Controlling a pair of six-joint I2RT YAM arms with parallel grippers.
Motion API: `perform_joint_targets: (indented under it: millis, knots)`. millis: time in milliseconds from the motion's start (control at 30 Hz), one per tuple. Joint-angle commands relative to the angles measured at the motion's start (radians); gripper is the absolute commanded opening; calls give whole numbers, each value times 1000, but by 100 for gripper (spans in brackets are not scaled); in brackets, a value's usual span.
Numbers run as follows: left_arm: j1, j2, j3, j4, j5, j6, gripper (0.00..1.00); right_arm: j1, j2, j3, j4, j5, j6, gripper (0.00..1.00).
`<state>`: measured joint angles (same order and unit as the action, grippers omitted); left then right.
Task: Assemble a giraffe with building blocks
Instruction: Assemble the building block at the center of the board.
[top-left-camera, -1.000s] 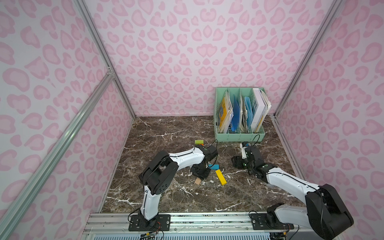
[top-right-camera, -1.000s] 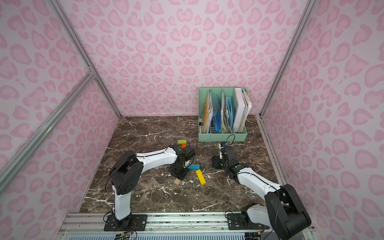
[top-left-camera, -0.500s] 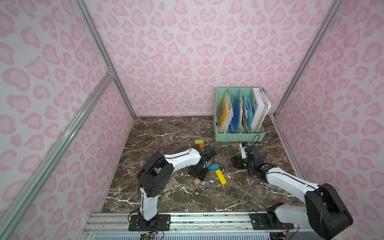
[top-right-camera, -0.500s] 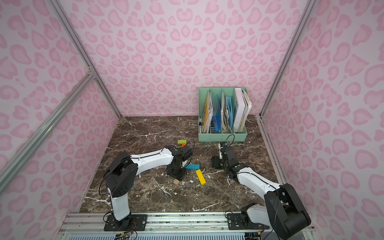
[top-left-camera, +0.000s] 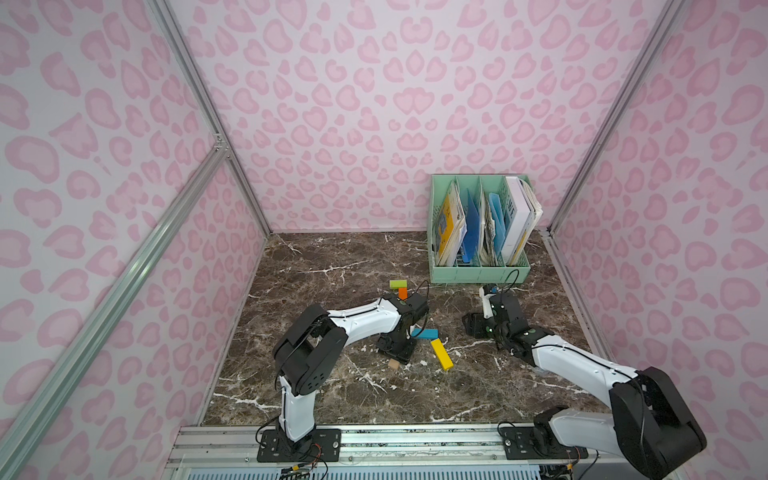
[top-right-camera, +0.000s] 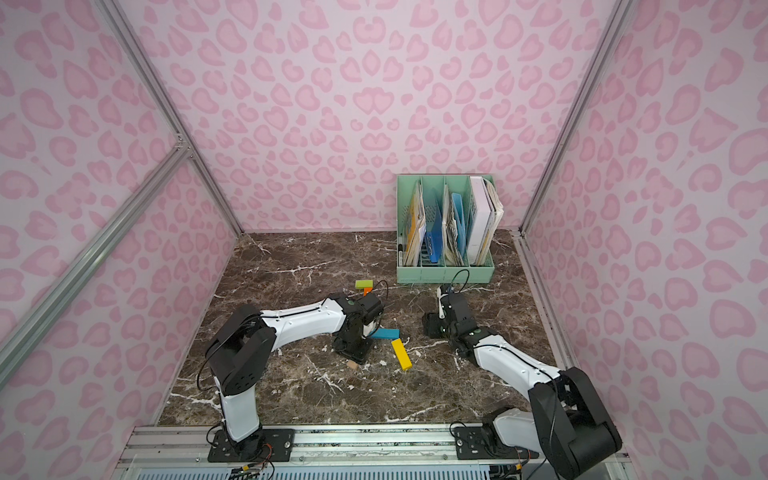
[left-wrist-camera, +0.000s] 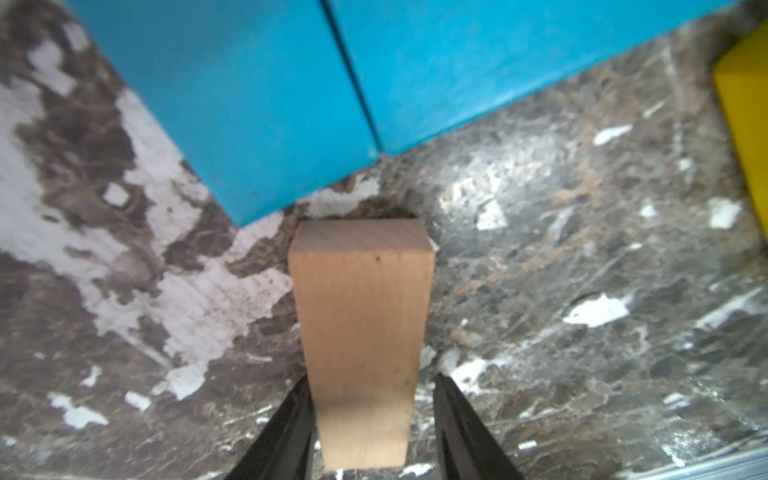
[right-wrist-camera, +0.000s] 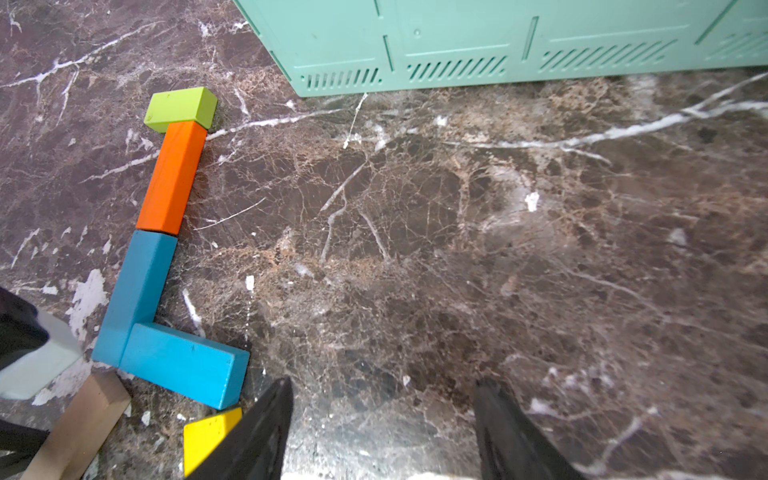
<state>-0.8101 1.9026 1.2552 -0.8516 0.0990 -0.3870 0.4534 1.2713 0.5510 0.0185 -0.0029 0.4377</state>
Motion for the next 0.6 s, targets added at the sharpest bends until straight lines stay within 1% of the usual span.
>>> perform_joint_targets:
  millis: [0, 33, 100, 200, 233, 567]
  knots:
    - [2, -4, 1, -2, 0, 1, 42, 1, -5, -5, 23, 1, -2, 71]
    - [1, -2, 0, -6, -7, 0, 38, 0, -5, -5, 23, 1, -3, 71]
    - [3, 0, -5, -5, -16, -1, 36, 0, -6, -5, 24, 0, -2, 71]
    - [9, -1, -18, -2, -17, -3, 28, 0, -6, -5, 25, 0, -2, 71]
    - [15, -3, -23, -1, -14, -3, 27, 0, -6, -6, 25, 0, -2, 71]
    - [33, -19, -27, -14, -18, 20, 27, 1, 0, -6, 29, 0, -1, 71]
